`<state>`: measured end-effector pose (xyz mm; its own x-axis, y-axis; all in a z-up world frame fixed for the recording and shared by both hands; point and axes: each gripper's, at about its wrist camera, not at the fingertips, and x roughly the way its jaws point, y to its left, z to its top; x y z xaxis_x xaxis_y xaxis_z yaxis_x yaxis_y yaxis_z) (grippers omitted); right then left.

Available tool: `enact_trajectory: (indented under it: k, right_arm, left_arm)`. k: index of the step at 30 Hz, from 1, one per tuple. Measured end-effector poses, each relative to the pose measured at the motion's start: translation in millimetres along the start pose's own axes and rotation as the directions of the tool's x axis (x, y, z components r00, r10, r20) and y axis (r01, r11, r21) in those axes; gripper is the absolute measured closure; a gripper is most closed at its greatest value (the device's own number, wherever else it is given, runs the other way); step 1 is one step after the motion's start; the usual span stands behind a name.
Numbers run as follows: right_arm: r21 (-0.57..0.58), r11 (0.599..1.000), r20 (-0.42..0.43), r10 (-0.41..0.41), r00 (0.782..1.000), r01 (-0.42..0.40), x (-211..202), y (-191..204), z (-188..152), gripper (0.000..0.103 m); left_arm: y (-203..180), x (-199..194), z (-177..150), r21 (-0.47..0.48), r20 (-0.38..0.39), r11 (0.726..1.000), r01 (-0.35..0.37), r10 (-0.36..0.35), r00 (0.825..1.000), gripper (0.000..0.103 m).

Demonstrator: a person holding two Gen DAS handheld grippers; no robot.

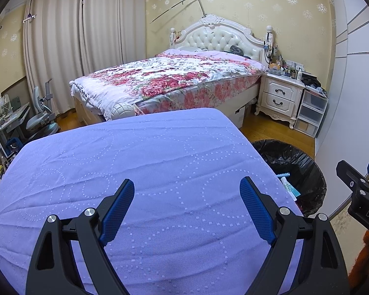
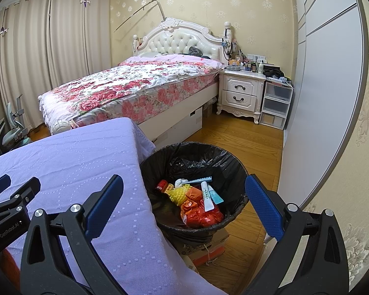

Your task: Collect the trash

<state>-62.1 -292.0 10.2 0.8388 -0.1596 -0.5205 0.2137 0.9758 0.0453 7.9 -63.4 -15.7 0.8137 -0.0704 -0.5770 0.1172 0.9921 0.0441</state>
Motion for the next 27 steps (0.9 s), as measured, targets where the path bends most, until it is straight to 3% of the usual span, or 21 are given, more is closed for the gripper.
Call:
enact_trajectory:
  k: [18, 27]
  right_arm:
    - [0.000, 1.000, 0.000, 0.000, 1.000, 0.000, 0.0, 0.8, 0.2, 0.006]
    - [-0.014, 1.000, -0.015, 0.025, 1.000, -0.025, 5.1, 16.6, -3.7, 0.006]
  left_arm:
    - [0.5, 1.1, -0.4, 0.030, 0.008, 0.999, 0.012, -0.012, 1.000, 0.018]
    - [19.0, 14.6, -0.3, 0.005, -0.054, 1.000, -0.014, 0.014, 0.998, 0.018]
